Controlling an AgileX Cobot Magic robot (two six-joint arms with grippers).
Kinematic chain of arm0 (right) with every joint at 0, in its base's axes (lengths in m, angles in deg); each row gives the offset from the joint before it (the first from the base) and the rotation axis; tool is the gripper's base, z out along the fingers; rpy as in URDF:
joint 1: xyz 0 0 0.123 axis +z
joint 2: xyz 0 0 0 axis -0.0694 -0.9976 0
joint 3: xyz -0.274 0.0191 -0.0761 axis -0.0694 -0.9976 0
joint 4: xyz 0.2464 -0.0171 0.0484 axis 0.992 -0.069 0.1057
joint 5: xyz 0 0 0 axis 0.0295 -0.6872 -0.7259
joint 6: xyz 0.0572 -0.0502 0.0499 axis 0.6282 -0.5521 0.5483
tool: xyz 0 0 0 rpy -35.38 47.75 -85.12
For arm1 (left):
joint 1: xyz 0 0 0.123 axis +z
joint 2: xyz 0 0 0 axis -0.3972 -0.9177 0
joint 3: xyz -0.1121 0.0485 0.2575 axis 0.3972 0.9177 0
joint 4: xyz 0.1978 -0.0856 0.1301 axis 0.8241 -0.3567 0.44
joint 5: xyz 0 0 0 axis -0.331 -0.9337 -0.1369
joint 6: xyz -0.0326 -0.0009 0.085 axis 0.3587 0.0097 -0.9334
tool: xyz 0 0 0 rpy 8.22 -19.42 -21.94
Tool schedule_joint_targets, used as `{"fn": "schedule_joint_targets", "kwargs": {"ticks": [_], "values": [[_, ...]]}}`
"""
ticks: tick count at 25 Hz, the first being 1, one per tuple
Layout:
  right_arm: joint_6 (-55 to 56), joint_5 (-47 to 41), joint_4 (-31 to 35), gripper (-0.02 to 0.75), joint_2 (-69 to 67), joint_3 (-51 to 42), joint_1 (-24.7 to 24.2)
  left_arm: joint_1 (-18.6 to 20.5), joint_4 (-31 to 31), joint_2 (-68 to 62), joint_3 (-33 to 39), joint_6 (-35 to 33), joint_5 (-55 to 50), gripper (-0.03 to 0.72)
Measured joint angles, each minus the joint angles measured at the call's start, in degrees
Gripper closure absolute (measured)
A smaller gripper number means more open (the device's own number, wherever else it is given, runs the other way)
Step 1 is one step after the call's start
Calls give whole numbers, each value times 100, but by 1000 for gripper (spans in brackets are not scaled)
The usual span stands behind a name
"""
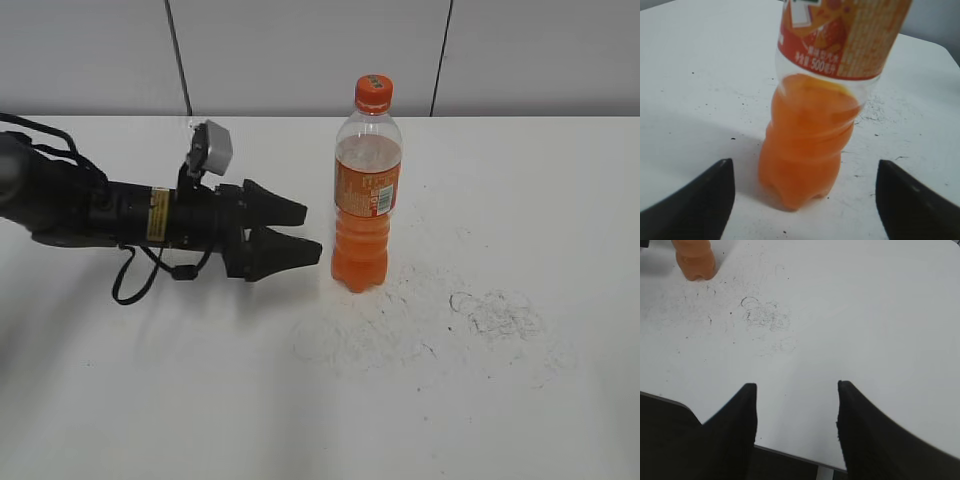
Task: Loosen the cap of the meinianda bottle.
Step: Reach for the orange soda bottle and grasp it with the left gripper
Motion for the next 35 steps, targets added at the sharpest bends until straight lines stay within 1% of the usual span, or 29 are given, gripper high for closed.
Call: {"fn": "schedule_joint_targets", "kwargs": {"ticks": [6,11,18,23,29,33,35], "values": [[0,0,0,352,0,0,0,-166,-5,-680,-647,0,157,-4],[0,0,0,352,0,0,0,-347,-21,-928,-1034,0,145,-5],[0,0,0,352,0,0,0,-636,-87,-1004,-1283,0,66,-5],[0,0,0,352,0,0,0,-736,-211,-1252,-1516,0,40,-5],[0,0,0,352,0,0,0,-829,-289,-1292,-1562,0,23,-3],[0,0,0,352,0,0,0,-841,-295,-1292,-1562,0,23,22],[0,0,0,352,0,0,0,-841,-306,-1292,-1562,0,-3,59]]}}
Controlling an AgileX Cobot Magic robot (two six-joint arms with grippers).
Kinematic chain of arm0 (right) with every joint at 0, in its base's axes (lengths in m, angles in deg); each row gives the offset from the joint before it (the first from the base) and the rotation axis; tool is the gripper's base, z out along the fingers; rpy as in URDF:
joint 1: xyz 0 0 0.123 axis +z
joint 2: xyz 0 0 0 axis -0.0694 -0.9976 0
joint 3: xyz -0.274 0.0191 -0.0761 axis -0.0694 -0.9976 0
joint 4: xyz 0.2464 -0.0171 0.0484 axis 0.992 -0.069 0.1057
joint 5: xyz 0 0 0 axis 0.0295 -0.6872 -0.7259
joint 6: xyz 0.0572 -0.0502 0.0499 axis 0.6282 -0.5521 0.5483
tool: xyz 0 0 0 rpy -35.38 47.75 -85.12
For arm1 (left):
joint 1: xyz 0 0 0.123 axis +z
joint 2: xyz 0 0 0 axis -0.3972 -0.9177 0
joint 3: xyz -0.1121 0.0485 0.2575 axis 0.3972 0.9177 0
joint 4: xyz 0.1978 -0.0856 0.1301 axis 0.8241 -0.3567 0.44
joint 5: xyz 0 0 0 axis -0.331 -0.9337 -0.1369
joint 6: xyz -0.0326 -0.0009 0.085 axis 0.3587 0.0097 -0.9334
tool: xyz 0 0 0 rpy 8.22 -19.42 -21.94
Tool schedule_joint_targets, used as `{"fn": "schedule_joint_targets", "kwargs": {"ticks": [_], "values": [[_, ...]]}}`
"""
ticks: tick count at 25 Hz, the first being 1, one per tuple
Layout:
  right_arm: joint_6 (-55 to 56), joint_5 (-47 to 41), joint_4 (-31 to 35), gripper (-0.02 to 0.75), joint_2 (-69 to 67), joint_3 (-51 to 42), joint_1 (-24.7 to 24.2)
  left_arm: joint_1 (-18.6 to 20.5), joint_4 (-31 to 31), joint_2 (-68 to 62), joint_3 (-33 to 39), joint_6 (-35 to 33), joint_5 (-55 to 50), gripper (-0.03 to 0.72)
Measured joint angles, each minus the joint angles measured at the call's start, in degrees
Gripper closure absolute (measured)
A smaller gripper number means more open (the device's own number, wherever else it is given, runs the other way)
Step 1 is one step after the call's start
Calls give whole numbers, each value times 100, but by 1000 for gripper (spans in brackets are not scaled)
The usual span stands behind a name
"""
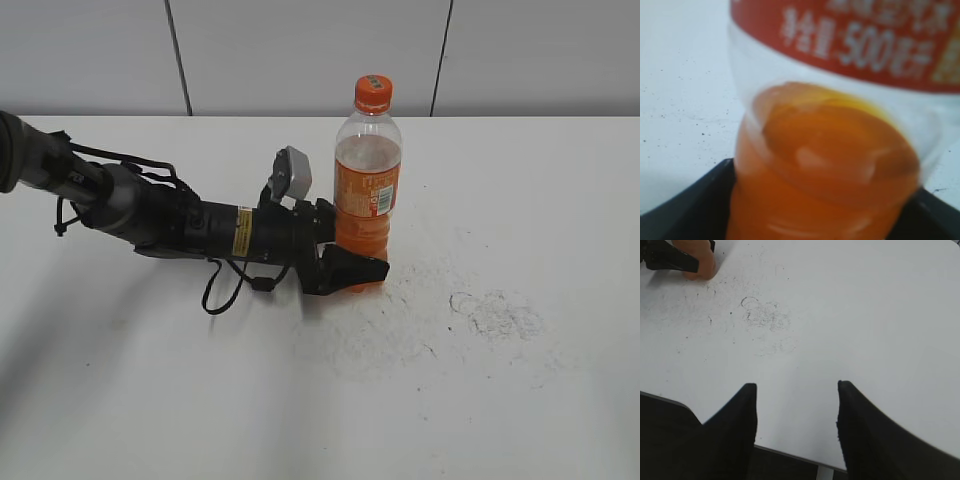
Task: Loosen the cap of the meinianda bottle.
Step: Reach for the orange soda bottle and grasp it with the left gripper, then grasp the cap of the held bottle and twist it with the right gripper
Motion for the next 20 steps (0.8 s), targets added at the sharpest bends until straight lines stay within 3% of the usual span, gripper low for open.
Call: {"fn": "schedule_joint_targets", "kwargs": {"ticks": [4,20], "values": [[0,0,0,352,0,0,0,0,25,0,-5,0,-20,132],[0,0,0,352,0,0,0,0,67,0,-6,-5,-10,134]]}}
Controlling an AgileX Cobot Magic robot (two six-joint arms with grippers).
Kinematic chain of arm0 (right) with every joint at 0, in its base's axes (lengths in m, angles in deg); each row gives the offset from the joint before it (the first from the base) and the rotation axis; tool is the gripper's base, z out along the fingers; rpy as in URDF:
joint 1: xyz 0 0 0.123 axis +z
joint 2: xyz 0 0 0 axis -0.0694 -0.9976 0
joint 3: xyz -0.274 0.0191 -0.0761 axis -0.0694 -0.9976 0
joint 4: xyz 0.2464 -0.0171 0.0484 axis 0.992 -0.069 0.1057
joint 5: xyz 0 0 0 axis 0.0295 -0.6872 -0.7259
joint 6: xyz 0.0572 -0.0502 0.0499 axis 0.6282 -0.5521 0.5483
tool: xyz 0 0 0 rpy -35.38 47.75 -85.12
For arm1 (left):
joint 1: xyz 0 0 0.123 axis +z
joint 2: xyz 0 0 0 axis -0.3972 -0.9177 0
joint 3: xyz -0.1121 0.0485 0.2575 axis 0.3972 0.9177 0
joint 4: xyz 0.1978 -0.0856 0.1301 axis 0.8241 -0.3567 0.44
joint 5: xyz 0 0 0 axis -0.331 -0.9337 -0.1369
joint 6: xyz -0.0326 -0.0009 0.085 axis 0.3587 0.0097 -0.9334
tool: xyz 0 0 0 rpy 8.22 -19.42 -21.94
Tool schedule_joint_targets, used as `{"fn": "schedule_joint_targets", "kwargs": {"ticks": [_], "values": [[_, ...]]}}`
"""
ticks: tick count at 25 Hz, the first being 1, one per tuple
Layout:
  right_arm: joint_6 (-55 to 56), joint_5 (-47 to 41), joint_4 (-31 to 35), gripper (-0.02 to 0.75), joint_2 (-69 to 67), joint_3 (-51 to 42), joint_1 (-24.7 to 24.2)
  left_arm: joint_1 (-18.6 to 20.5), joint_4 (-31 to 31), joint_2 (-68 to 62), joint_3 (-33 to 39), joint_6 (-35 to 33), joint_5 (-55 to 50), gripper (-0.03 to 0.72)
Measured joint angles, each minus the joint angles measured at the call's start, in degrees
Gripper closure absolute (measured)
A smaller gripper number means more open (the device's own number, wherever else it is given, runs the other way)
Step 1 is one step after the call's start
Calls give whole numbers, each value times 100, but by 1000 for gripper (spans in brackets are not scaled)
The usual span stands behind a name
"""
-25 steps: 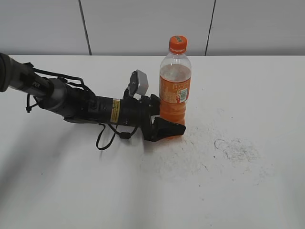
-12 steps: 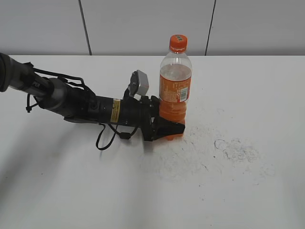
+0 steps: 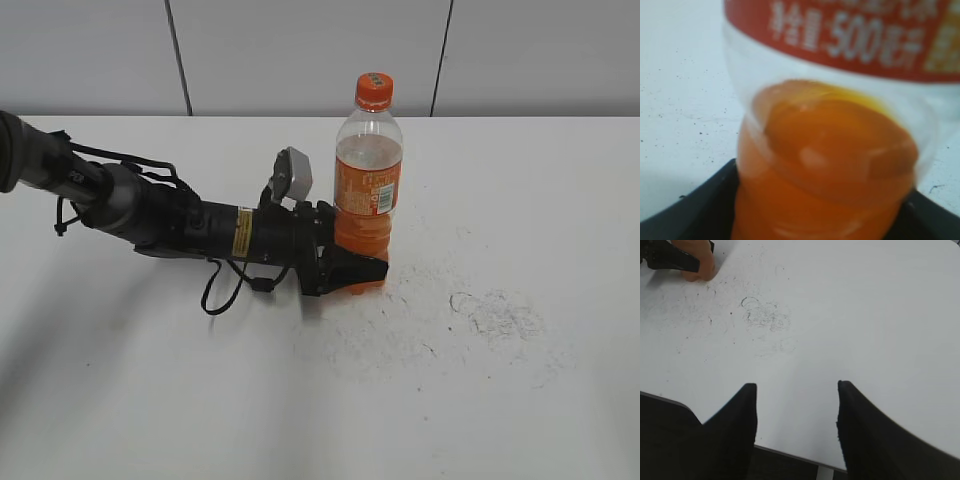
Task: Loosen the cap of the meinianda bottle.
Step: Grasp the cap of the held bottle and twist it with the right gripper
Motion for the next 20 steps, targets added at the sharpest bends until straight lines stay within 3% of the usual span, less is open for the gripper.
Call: {"fn": "schedule_joint_targets", "kwargs": {"ticks": [6,10,15,20], "values": [[471,227,153,352,-113,190,0,0,33,0,0,0,45,134],[672,860,618,352,-1219,538,0,0,108,0,0,0,96,135],[237,1543,1865,352,-2912,973,0,0,187,0,0,0,121,135],[-889,1536,3427,352,-5152,1877,0,0,198,0,0,0,123,135]]}}
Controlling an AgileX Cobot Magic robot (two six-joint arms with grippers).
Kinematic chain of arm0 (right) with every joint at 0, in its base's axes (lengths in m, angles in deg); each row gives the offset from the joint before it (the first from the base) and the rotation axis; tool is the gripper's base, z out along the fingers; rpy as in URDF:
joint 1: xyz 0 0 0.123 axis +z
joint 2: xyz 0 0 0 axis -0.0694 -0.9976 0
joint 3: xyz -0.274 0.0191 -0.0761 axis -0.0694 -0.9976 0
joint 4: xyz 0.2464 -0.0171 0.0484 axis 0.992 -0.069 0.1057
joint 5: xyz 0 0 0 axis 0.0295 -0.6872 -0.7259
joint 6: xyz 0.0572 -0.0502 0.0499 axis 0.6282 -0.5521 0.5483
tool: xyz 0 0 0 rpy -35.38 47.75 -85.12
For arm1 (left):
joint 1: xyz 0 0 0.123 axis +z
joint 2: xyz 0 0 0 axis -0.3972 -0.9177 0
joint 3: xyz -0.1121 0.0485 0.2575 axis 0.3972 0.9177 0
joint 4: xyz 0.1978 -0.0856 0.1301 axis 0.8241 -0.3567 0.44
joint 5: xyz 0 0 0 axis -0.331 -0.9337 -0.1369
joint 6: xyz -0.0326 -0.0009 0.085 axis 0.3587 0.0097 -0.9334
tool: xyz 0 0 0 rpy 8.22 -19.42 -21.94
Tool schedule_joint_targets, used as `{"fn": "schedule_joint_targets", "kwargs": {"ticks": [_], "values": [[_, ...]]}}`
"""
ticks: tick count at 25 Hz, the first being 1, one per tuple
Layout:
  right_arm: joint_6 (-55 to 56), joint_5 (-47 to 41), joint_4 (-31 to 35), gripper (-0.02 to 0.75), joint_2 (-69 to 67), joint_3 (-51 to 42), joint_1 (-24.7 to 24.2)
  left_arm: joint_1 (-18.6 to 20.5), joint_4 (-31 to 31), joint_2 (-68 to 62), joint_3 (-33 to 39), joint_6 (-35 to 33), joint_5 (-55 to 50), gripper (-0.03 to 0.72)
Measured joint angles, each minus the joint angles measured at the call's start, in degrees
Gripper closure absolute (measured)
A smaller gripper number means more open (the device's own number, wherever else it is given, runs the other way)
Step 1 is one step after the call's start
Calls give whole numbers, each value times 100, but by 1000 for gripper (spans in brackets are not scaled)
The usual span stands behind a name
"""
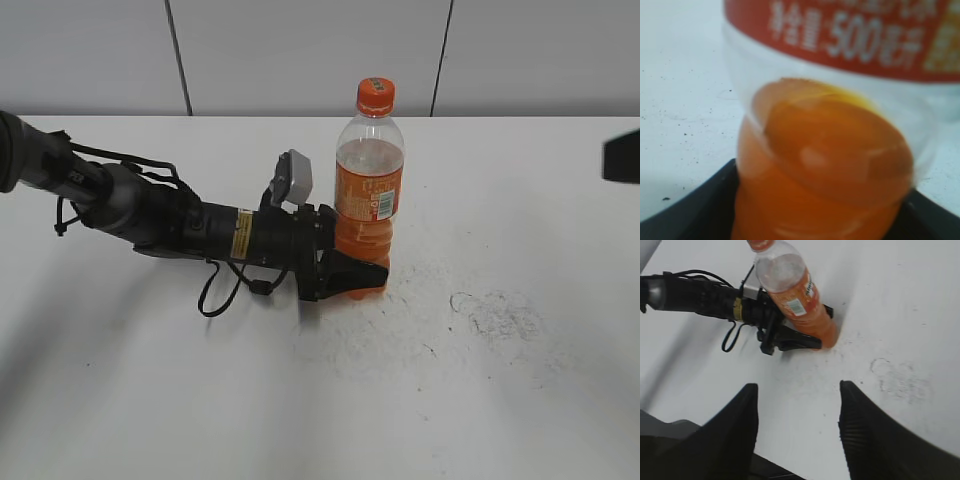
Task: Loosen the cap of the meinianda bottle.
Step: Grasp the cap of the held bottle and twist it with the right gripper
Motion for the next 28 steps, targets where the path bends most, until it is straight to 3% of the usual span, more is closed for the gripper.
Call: {"fn": "schedule_joint_targets", "kwargs": {"ticks": [3,7,16,21,28], "values": [[-153,-235,316,352,-1037,690,123,0,24,0,-5,0,24,135],[103,-741,243,352,-2307,1942,630,0,42,0,-5,0,25,135],[1926,-2109,-1773,352,-4053,4761,1539,0,92,0,-5,0,38,136],[2106,-2190,-2132,352,-4677,5587,1565,0,96,0,-5,0,43,136],[2118,-2212,-2078,352,-5022,5752,1612,0,133,0,-5,-6,49,136]]}}
